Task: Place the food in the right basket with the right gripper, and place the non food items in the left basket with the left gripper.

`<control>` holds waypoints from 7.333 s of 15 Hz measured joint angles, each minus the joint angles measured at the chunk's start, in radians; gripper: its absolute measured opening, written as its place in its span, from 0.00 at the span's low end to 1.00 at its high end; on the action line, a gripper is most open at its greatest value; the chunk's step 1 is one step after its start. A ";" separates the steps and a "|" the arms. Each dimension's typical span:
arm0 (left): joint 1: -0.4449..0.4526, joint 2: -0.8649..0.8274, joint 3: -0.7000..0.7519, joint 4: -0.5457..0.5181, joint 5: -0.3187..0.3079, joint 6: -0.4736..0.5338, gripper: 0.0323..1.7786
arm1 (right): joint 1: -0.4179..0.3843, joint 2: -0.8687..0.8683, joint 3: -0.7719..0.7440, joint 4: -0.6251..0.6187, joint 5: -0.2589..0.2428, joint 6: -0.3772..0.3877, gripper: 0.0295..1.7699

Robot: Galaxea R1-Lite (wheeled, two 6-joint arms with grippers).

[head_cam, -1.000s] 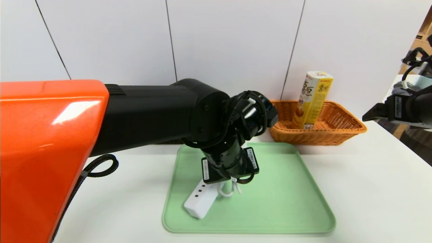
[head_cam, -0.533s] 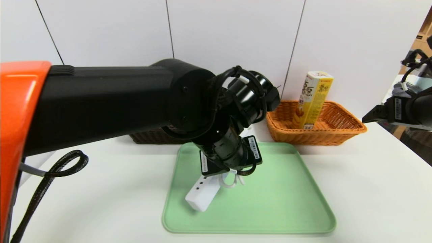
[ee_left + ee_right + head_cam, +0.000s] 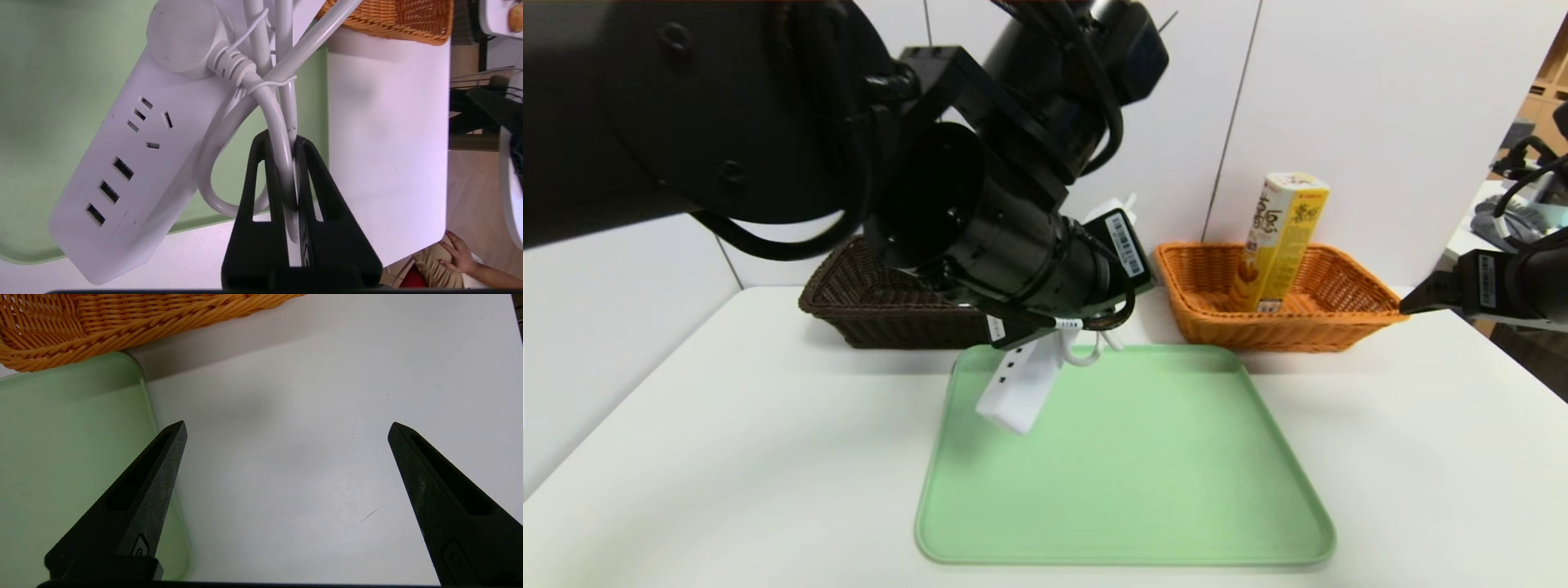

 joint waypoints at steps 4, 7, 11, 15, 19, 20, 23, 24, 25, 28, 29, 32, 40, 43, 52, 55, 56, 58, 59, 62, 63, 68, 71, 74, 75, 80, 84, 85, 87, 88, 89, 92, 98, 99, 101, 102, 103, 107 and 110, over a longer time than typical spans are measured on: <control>0.005 -0.082 0.000 -0.018 0.000 0.005 0.06 | 0.001 -0.010 0.013 0.001 -0.007 -0.001 0.96; 0.053 -0.133 0.001 -0.018 0.000 0.036 0.06 | 0.004 -0.021 0.024 0.002 -0.009 0.000 0.96; 0.200 -0.173 0.003 -0.026 0.001 0.250 0.06 | 0.009 -0.038 0.032 0.003 -0.011 0.000 0.96; 0.340 -0.185 0.017 -0.032 -0.006 0.549 0.06 | 0.009 -0.059 0.033 0.005 -0.010 -0.007 0.96; 0.393 -0.172 0.073 -0.085 -0.013 0.848 0.06 | 0.008 -0.076 0.045 0.003 -0.009 -0.005 0.96; 0.397 -0.163 0.092 -0.108 -0.012 0.899 0.06 | 0.006 -0.077 0.046 0.003 -0.007 -0.004 0.96; 0.415 -0.126 0.127 -0.126 -0.011 0.987 0.06 | -0.004 -0.081 0.049 0.003 -0.001 -0.003 0.96; 0.424 -0.113 0.133 -0.129 -0.011 1.009 0.06 | -0.006 -0.081 0.052 0.003 0.000 -0.002 0.96; 0.435 -0.100 0.135 -0.129 -0.012 1.027 0.06 | -0.011 -0.081 0.056 0.003 0.000 -0.002 0.96; 0.472 -0.071 0.144 -0.130 -0.061 1.048 0.06 | -0.027 -0.079 0.070 0.000 0.001 -0.006 0.96; 0.490 -0.061 0.148 -0.130 -0.099 1.053 0.06 | -0.033 -0.078 0.071 -0.001 0.002 -0.008 0.96; 0.519 -0.034 0.144 -0.144 -0.129 1.071 0.06 | -0.040 -0.071 0.072 -0.004 0.001 -0.019 0.96; 0.597 0.032 0.119 -0.159 -0.155 1.201 0.06 | -0.042 -0.049 0.072 -0.003 0.000 -0.021 0.96; 0.627 0.073 0.084 -0.191 -0.220 1.250 0.06 | -0.042 -0.039 0.072 -0.003 -0.002 -0.020 0.96; 0.646 0.172 0.046 -0.185 -0.227 1.272 0.06 | -0.043 -0.002 0.071 -0.034 -0.010 -0.021 0.96; 0.646 0.190 0.043 -0.189 -0.227 1.274 0.06 | -0.042 0.011 0.071 -0.044 -0.011 -0.023 0.96; 0.646 0.194 0.042 -0.190 -0.226 1.274 0.06 | -0.041 0.014 0.070 -0.051 -0.011 -0.023 0.96; 0.648 0.202 0.041 -0.190 -0.226 1.274 0.06 | -0.039 0.021 0.068 -0.059 -0.012 -0.033 0.96; 0.648 0.204 0.041 -0.190 -0.226 1.274 0.06 | -0.038 0.024 0.065 -0.060 -0.014 -0.033 0.96; 0.646 0.209 0.033 -0.196 -0.224 1.271 0.26 | -0.034 0.029 0.061 -0.059 -0.016 -0.033 0.96; 0.646 0.210 0.029 -0.194 -0.224 1.269 0.34 | -0.033 0.030 0.061 -0.059 -0.017 -0.032 0.96; 0.646 0.213 0.018 -0.194 -0.223 1.267 0.64 | -0.027 0.028 0.062 -0.056 -0.023 -0.031 0.96; 0.647 0.196 -0.008 -0.214 -0.215 1.268 0.74 | -0.022 0.018 0.063 -0.057 -0.031 -0.032 0.96; 0.646 0.140 -0.014 -0.231 -0.108 1.257 0.81 | -0.017 0.006 0.063 -0.058 -0.039 -0.035 0.96; 0.643 0.115 -0.014 -0.232 -0.077 1.233 0.83 | -0.009 0.000 0.063 -0.058 -0.041 -0.035 0.96; 0.541 -0.026 -0.005 -0.190 0.069 0.915 0.89 | 0.054 -0.030 0.068 -0.066 -0.047 -0.034 0.96; 0.402 -0.135 0.025 -0.005 0.262 0.558 0.92 | 0.099 -0.073 0.115 -0.192 -0.046 -0.065 0.96; 0.365 -0.165 0.051 0.055 0.284 0.470 0.92 | 0.102 -0.087 0.140 -0.224 -0.046 -0.098 0.96; 0.301 -0.239 0.139 0.152 0.293 0.335 0.93 | 0.104 -0.121 0.210 -0.284 -0.045 -0.171 0.96; 0.280 -0.281 0.191 0.181 0.295 0.321 0.93 | 0.104 -0.145 0.252 -0.312 -0.044 -0.210 0.96; 0.259 -0.336 0.246 0.195 0.299 0.349 0.94 | 0.105 -0.180 0.297 -0.336 -0.042 -0.250 0.96; 0.233 -0.501 0.367 0.189 0.302 0.570 0.94 | 0.123 -0.282 0.386 -0.348 -0.036 -0.294 0.96; 0.233 -0.787 0.643 0.069 0.233 0.966 0.95 | 0.183 -0.461 0.476 -0.339 -0.009 -0.329 0.96; 0.254 -0.827 0.689 0.038 0.227 0.976 0.95 | 0.185 -0.481 0.484 -0.339 -0.003 -0.334 0.96; 0.337 -0.892 0.748 -0.019 0.212 1.009 0.95 | 0.185 -0.502 0.489 -0.347 -0.002 -0.335 0.96; 0.384 -0.915 0.762 -0.040 0.203 1.016 0.95 | 0.184 -0.508 0.489 -0.350 -0.002 -0.336 0.96; 0.438 -0.934 0.772 -0.054 0.196 1.021 0.95 | 0.181 -0.512 0.489 -0.350 -0.001 -0.335 0.96; 0.676 -0.970 0.802 -0.112 0.192 1.033 0.95 | 0.149 -0.517 0.486 -0.354 0.017 -0.332 0.96; 0.834 -1.013 0.887 -0.212 0.190 1.059 0.95 | 0.120 -0.530 0.489 -0.353 0.019 -0.332 0.96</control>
